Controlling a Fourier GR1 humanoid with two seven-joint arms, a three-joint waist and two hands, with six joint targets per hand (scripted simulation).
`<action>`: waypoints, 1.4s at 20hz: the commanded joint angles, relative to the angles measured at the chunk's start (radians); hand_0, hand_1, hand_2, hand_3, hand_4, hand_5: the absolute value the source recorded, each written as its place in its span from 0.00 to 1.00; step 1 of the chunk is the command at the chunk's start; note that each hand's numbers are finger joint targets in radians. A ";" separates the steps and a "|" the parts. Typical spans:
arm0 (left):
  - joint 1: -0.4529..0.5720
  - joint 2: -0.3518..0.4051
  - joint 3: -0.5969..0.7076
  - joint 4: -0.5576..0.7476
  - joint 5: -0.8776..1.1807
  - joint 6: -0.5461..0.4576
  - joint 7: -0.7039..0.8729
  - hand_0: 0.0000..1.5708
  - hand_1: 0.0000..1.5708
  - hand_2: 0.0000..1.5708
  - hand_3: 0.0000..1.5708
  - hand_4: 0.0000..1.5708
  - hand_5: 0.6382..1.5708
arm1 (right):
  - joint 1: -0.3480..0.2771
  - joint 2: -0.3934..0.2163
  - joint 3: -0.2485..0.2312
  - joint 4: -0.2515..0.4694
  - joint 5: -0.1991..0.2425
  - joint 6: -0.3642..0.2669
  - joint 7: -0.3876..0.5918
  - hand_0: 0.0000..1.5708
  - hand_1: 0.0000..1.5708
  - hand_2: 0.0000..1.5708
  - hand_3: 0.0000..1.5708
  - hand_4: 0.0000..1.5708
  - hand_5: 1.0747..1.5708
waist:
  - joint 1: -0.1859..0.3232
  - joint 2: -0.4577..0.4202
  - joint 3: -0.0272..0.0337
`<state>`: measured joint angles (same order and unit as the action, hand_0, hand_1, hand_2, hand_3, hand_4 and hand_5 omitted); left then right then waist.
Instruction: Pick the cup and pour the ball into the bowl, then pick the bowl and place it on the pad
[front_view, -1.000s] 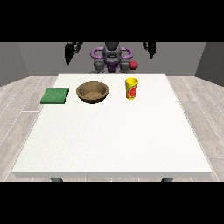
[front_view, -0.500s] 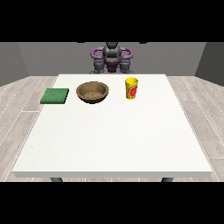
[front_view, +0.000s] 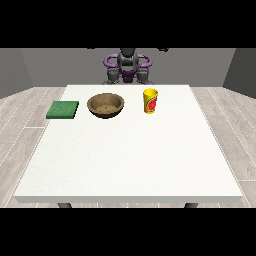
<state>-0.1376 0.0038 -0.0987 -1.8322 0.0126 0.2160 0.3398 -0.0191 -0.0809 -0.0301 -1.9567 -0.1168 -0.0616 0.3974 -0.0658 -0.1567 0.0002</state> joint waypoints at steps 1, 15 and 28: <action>-0.098 -0.004 0.024 0.060 -0.021 0.013 -0.105 0.00 0.00 0.00 0.00 0.38 0.98 | 0.005 0.049 0.022 0.044 0.003 0.027 -0.188 0.00 0.00 0.00 0.00 0.46 0.95 | -0.020 0.162 0.0004; -0.149 0.063 0.163 0.512 0.002 -0.098 -0.613 0.00 0.00 0.00 0.00 0.16 0.90 | -0.097 -0.061 -0.137 0.198 -0.093 0.159 -0.375 0.00 0.00 0.00 0.00 0.43 0.97 | -0.048 0.377 -0.0003; -0.270 0.072 0.247 0.960 0.021 -0.143 -0.868 0.00 0.00 0.00 0.00 0.12 0.84 | -0.112 -0.117 -0.196 0.320 -0.155 0.236 -0.379 0.00 0.00 0.00 0.00 0.43 0.98 | -0.063 0.332 -0.0006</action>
<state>-0.3775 0.0538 0.1016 -0.9957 0.0136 0.0932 -0.4505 -0.1520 -0.1890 -0.2300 -1.6385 -0.2586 0.1444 0.0118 -0.1116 0.1816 -0.0002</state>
